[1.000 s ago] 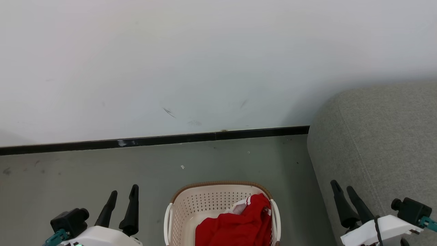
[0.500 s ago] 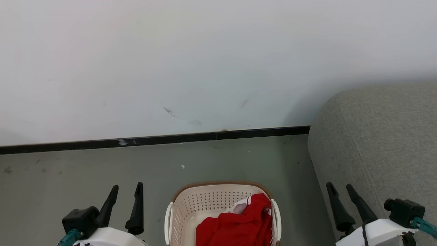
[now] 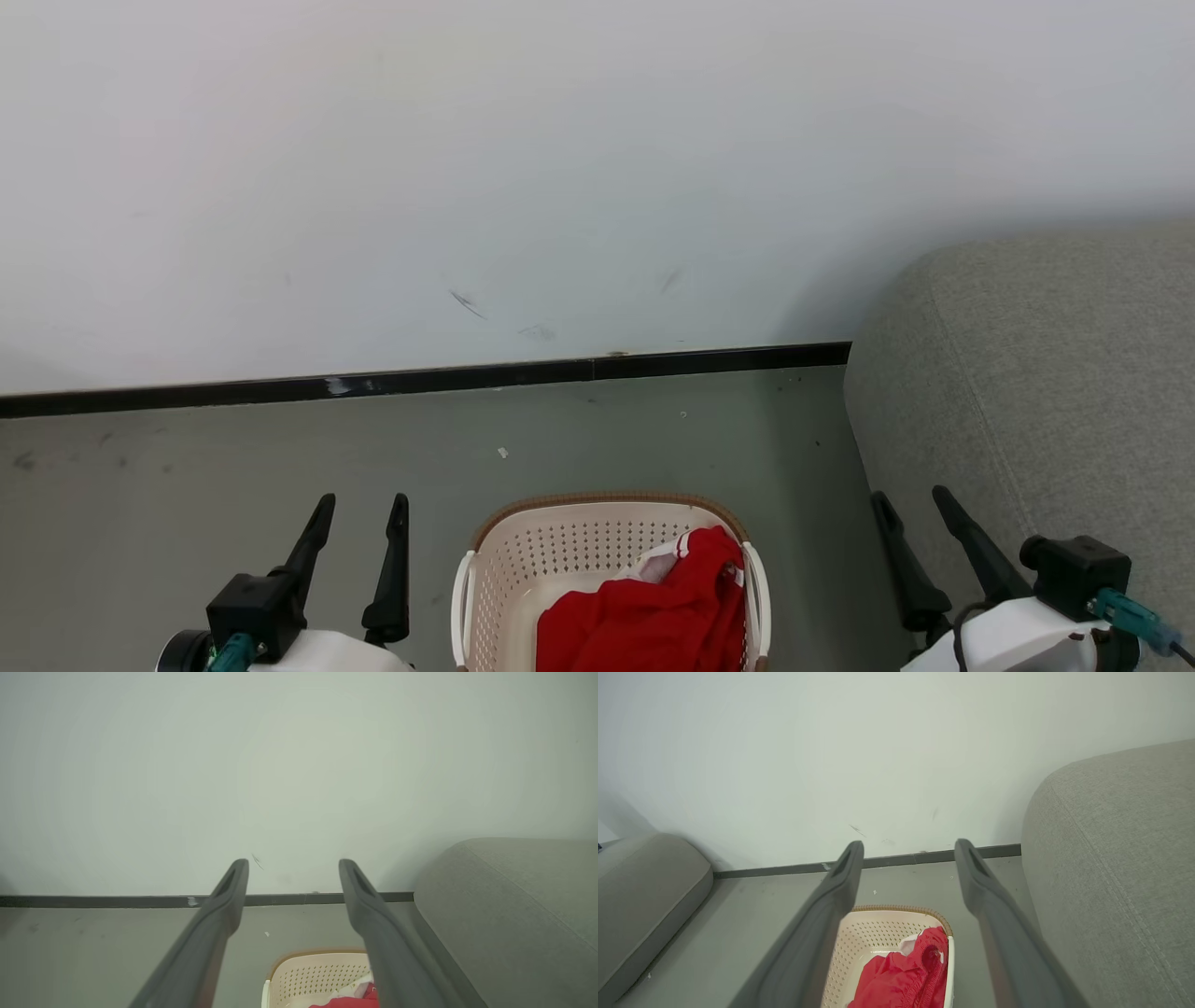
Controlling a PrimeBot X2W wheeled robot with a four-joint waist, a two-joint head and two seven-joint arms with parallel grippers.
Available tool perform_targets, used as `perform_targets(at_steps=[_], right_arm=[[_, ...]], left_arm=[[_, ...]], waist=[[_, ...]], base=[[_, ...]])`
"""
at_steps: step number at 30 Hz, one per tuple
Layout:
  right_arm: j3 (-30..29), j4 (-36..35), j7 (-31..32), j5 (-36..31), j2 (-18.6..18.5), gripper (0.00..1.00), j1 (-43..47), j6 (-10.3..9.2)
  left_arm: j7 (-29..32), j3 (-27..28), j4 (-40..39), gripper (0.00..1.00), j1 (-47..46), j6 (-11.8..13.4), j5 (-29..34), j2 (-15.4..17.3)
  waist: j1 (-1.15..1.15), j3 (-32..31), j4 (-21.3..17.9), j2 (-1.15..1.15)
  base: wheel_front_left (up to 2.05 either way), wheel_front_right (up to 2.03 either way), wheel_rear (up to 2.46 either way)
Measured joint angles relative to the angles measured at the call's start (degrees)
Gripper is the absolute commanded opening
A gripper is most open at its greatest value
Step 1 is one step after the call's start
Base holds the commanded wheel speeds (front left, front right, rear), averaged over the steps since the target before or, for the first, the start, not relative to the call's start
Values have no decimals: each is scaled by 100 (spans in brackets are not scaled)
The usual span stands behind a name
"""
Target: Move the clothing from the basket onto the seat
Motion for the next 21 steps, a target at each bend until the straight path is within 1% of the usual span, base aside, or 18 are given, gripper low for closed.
perform_targets(at_steps=[9, 10, 16, 17, 21], right_arm=[[60, -136, -129, -546, 0, 100, 3, 0], [71, -156, -190, -699, 0, 100, 4, 0], [108, -266, -252, -1029, 0, 100, 11, 0], [123, -302, -299, -1181, 0, 100, 12, 0], [182, -328, -364, -1457, 0, 100, 35, 1]], left_arm=[[-179, -53, -52, 100, 2, 104, 535, -7], [-201, -62, -62, 100, 3, 122, 606, -12], [-294, -77, -67, 100, 5, 146, 768, -74], [-345, -86, -69, 100, 5, 146, 902, -79], [-398, -99, -73, 100, 5, 172, 1093, -79]], waist=[[-1, 6, 13, 0], [-1, 6, 16, 0], [-1, 5, 22, 0], [-1, 3, 23, 0], [-1, -5, 24, 0]], base=[[0, 0, 0], [0, 0, 0], [0, 0, 0], [0, 0, 0], [0, 0, 0]])
